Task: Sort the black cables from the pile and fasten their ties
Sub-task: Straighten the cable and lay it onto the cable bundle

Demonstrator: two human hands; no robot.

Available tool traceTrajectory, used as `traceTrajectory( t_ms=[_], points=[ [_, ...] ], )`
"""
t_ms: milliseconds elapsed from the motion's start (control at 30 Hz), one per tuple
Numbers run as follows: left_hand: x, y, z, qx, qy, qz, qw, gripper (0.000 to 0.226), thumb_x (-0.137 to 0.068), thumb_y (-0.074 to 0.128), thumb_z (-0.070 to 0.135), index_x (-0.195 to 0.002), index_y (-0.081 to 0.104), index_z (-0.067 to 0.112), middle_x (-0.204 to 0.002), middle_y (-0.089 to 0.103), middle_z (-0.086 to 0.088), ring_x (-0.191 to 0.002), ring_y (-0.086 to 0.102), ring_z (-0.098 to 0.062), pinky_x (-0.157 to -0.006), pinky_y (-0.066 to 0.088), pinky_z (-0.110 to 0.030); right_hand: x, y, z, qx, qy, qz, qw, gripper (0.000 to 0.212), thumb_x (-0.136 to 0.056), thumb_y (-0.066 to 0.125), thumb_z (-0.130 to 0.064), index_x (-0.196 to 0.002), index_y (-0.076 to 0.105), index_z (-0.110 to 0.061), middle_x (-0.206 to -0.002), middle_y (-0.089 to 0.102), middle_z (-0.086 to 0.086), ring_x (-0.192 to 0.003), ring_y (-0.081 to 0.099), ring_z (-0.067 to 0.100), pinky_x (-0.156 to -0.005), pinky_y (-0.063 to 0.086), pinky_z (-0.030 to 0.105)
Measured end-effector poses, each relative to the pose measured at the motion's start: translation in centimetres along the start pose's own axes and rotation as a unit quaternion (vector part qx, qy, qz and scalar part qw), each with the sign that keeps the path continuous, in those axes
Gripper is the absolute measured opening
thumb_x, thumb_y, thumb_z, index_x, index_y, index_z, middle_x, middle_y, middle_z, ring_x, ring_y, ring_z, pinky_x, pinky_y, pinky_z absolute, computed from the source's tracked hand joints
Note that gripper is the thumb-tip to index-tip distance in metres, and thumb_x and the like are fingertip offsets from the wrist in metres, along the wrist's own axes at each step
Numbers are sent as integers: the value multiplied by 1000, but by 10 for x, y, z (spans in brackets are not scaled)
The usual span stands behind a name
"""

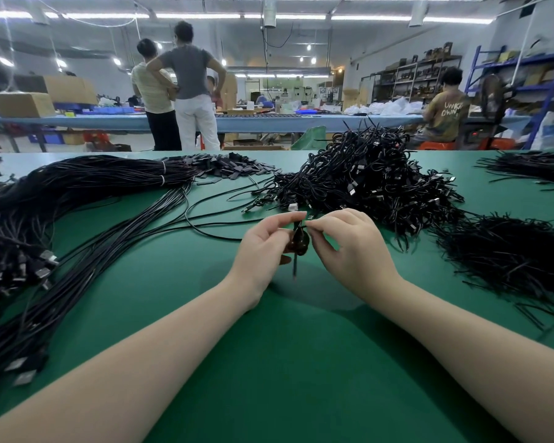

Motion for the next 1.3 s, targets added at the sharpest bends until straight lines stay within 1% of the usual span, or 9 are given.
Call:
traceTrajectory(
  t_ms=[133,267,400,533,667,800,967,1100,1300],
  points=[
    [-1,-2,1,-48,75,-5,996,46,-87,65,1,-99,69,45,-97,64,4,-73,55,-8,-76,48,-17,-1,-2,1,-17,18,-3,1000,7,-79,69,-1,-85,73,0,-76,69,10,-71,65,30,-72,54,41],
    [-1,-6,7,-97,111,28,989,31,-81,76,14,-91,71,42,-108,64,4,-99,61,-5,-80,49,-14,-3,-3,0,-27,34,1,999,5,-74,69,1,-79,69,0,-74,67,9,-70,63,30,-70,50,38],
    [-1,-2,1,-45,61,10,997,6,-88,68,20,-91,67,26,-81,74,5,-77,68,-7,-69,52,-18,-4,-5,-4,-13,21,27,999,2,-77,69,0,-78,70,-1,-73,67,7,-70,63,29,-70,49,36],
    [-1,2,-5,67,-52,-27,996,27,-93,62,27,-117,48,25,-75,72,-5,-59,65,-18,-57,53,-28,-3,-7,-6,46,-58,17,997,5,-78,68,-1,-80,73,-2,-72,66,8,-68,64,31,-65,51,38],
    [0,-4,-2,142,-99,-36,984,19,-96,53,14,-109,54,28,-62,66,-5,-44,56,-14,-43,41,-18,-1,-2,-9,60,-83,-7,995,6,-79,69,-6,-82,73,-6,-75,68,6,-70,64,29,-66,50,35],
    [0,-1,-3,103,-64,-29,992,36,-94,44,3,-89,70,27,-72,70,-3,-61,66,-15,-46,43,-17,1,0,-5,21,-9,-16,1000,6,-78,67,-6,-80,73,-6,-75,69,5,-72,65,29,-69,51,38],
    [-1,-6,-4,2,19,-9,1000,40,-83,67,-4,-93,74,34,-99,73,-2,-92,66,-13,-82,52,-21,1,-1,1,-14,43,-30,999,2,-79,70,-1,-80,71,-3,-76,69,6,-73,64,29,-73,52,40],
    [1,-10,3,-85,78,27,993,39,-77,79,7,-92,71,42,-109,66,14,-97,62,-4,-75,49,-12,0,1,-1,-34,45,-40,998,6,-77,71,2,-80,71,-2,-77,69,5,-75,64,28,-73,53,38],
    [-1,-13,2,-129,84,63,986,23,-76,81,20,-88,72,39,-103,66,8,-97,59,0,-70,43,-5,-1,2,4,-81,97,-31,991,6,-81,70,-1,-83,71,-6,-78,68,1,-77,59,18,-74,48,28]
  ],
)
Point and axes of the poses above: each hand's wrist, its own x-axis away from the middle knuckle, its own y-axis out of the palm, z = x × y, the point moved 5 cm from there along -x, towards the middle knuckle
